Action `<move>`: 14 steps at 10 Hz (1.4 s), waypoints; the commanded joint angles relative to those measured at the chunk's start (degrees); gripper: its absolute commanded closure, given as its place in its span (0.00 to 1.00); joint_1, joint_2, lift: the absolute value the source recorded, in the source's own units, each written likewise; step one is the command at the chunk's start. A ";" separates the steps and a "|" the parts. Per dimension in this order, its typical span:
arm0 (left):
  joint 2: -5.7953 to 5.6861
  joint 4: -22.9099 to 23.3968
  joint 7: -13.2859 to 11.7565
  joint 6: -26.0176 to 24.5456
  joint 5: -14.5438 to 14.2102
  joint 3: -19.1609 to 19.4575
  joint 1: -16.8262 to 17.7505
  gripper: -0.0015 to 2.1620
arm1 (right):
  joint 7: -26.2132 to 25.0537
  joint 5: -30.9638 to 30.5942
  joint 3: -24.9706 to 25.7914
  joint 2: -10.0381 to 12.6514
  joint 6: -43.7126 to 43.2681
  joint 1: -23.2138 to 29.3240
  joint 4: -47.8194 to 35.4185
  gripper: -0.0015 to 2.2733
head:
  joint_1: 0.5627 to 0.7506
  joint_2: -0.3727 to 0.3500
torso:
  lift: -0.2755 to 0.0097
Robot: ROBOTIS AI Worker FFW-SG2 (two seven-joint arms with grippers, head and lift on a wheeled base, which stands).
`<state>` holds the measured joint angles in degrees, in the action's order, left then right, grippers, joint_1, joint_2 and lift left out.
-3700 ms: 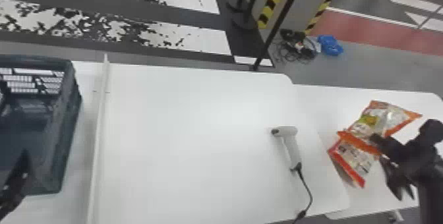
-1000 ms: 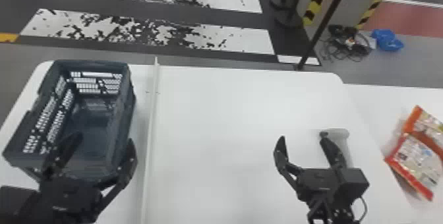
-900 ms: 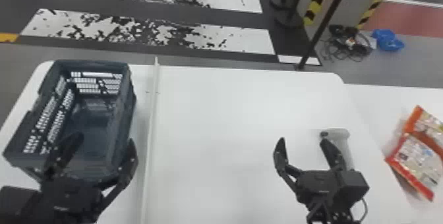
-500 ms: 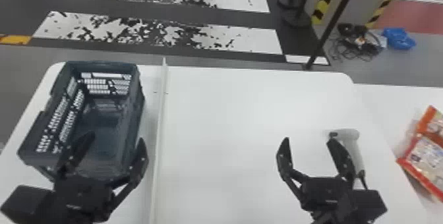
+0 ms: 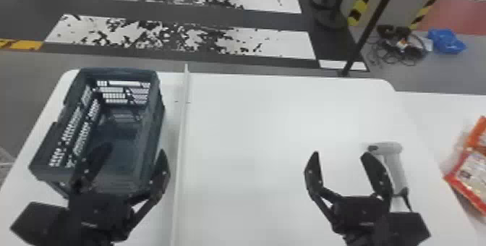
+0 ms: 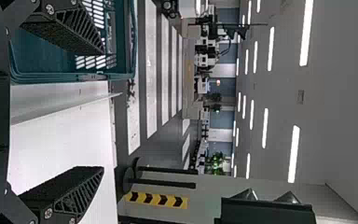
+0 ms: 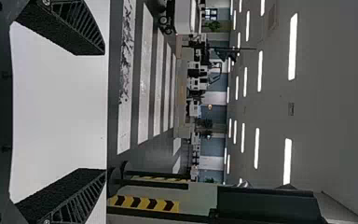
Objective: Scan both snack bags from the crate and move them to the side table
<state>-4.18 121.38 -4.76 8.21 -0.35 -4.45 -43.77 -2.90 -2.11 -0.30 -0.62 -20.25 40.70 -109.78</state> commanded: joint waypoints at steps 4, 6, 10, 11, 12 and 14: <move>0.14 -0.17 0.19 0.09 0.00 -0.30 0.35 0.06 | -0.35 0.18 0.04 -0.17 1.06 0.00 0.09 0.01 | 0.70 0.38 | 0.70; 0.05 -0.09 0.36 0.09 0.09 -0.30 0.26 0.06 | -0.88 0.09 0.13 -0.17 1.06 0.00 0.09 0.01 | 0.70 0.37 | 0.70; 0.14 -0.09 0.72 0.09 0.35 -0.48 0.35 0.06 | -1.93 0.26 0.21 -0.17 1.93 -0.18 0.09 0.01 | 0.70 0.36 | 0.70; 0.14 -0.17 0.72 0.09 0.35 -0.48 0.35 0.06 | -1.93 0.26 0.21 -0.17 2.46 -0.27 0.09 0.01 | 0.70 0.35 | 0.70; 0.14 -0.26 0.72 0.09 0.35 -0.48 0.35 0.06 | -1.93 0.26 0.21 -0.17 2.81 -0.35 0.09 0.01 | 0.70 0.35 | 0.70; 0.14 -0.17 0.80 0.09 0.35 -0.48 0.35 0.06 | -1.93 0.35 0.21 -0.26 2.99 -0.44 0.09 0.01 | 0.70 0.35 | 0.70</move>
<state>-4.04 121.16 -3.95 8.29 0.01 -4.93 -43.42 -4.83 -1.75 -0.09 -0.85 -17.28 40.32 -109.69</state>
